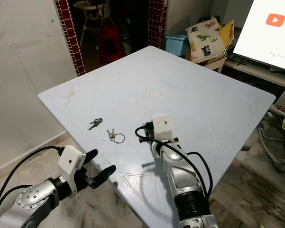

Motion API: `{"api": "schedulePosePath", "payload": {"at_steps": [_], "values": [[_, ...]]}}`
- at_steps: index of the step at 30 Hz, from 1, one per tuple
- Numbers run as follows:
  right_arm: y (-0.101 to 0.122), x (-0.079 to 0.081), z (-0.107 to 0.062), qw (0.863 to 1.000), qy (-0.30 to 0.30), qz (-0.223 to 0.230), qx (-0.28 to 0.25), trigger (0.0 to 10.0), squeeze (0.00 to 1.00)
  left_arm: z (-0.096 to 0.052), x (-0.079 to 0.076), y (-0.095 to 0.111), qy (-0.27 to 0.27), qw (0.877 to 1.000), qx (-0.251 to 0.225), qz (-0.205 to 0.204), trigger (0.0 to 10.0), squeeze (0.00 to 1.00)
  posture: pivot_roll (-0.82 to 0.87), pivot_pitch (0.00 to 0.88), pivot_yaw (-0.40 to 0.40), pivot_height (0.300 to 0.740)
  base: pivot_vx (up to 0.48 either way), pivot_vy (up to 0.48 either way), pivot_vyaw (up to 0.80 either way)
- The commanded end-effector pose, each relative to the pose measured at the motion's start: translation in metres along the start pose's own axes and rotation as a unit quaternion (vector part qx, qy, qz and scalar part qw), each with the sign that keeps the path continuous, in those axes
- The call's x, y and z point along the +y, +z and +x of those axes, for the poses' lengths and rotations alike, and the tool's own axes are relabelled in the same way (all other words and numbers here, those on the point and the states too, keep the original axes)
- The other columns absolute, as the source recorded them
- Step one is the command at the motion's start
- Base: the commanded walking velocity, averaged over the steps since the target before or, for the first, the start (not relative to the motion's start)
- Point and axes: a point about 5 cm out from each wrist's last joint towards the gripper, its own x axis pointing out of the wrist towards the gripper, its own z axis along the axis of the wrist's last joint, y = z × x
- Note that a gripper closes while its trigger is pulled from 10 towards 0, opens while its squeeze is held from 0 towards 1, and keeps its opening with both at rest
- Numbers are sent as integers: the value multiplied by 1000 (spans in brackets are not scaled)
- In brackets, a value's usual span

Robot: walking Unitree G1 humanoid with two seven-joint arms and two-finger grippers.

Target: Hang keys on a hook

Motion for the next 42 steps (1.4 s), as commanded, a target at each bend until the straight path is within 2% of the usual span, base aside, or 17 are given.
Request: {"api": "schedulePosePath", "payload": {"at_steps": [1, 5, 7, 12, 13, 14, 15, 18, 20, 27, 33, 35, 42], "values": [[19, -2, -1, 999, -1, 10, -50, 0, 0, -1, 5, 0, 11, 1000, -1, 3, 10000, 0, 48, 0, 33, 740, 0, 0, 0], [40, -3, -6, 994, 3, 28, -102, 0, 0, -1, 6, 0, 18, 1000, -2, 9, 10000, 0, 47, 0, 37, 740, 0, 0, 0], [52, -3, -10, 991, 6, 34, -129, 0, 0, -3, 14, 5, 56, 998, -9, 24, 10000, 0, 39, 0, 48, 740, 0, 0, 0], [65, -9, -20, 987, 0, 40, -153, 0, 0, -9, 30, 20, 134, 989, -52, 22, 10000, 0, 47, 0, 46, 740, 0, 0, 0], [65, -9, -22, 987, -1, 40, -154, 2706, 0, -10, 32, 22, 142, 988, -57, 22, 10000, 0, 47, 0, 46, 740, 0, 0, 0], [65, -10, -24, 987, -2, 40, -154, 9059, 0, -11, 33, 23, 150, 986, -62, 26, 10000, 0, 47, 0, 46, 740, 0, 0, 0], [65, -12, -28, 987, -5, 40, -154, 10000, 0, -14, 38, 27, 173, 982, -74, 33, 10000, 0, 42, 0, 48, 740, 0, 0, 0], [62, -13, -35, 987, -9, 39, -156, 10000, 0, -20, 46, 31, 218, 971, -90, 36, 10000, 0, 41, 0, 49, 740, 0, 0, 0], [56, -13, -39, 988, -13, 27, -148, 10000, 0, -27, 58, 28, 274, 957, -94, 24, 10000, 0, 42, 0, 50, 740, 0, 0, 0], [51, -10, -38, 990, -14, 29, -138, 10000, 0, -24, 64, 29, 292, 951, -93, 36, 10000, 0, 48, 0, 50, 740, 0, 0, 407], [51, -7, -36, 990, -11, 31, -135, 10000, 0, -17, 69, 33, 246, 964, -100, 27, 10000, 0, 50, 0, 49, 740, 0, 0, 800], [51, -8, -36, 990, -12, 31, -134, 10000, 0, -18, 75, 39, 255, 960, -114, 36, 10000, 0, 49, 0, 48, 740, 0, 0, 800], [48, -9, -35, 991, -13, 28, -129, 10000, 0, -17, 81, 48, 270, 954, -131, 11, 10000, 0, 50, 0, 47, 740, 0, 0, 648]]}}
